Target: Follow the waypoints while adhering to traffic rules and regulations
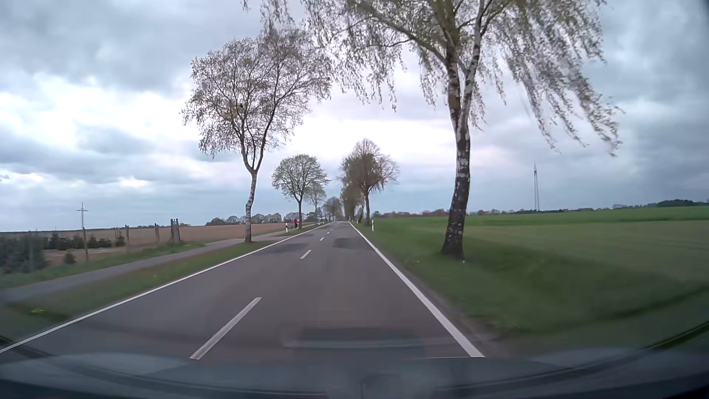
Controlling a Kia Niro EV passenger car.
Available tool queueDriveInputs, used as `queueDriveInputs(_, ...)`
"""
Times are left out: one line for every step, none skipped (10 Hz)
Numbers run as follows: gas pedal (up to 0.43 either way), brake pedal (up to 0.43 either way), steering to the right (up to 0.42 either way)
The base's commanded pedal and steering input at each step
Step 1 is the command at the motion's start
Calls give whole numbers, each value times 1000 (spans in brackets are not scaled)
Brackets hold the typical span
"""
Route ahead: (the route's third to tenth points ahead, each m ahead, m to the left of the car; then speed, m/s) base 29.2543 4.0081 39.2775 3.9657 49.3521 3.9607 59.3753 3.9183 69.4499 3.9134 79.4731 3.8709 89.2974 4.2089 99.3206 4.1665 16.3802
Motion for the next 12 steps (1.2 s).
queueDriveInputs(268, 0, -3)
queueDriveInputs(268, 0, -5)
queueDriveInputs(268, 0, -5)
queueDriveInputs(268, 0, -5)
queueDriveInputs(268, 0, -5)
queueDriveInputs(280, 0, -5)
queueDriveInputs(280, 0, -5)
queueDriveInputs(280, 0, -5)
queueDriveInputs(287, 0, -5)
queueDriveInputs(287, 0, -5)
queueDriveInputs(287, 0, -5)
queueDriveInputs(287, 0, -5)
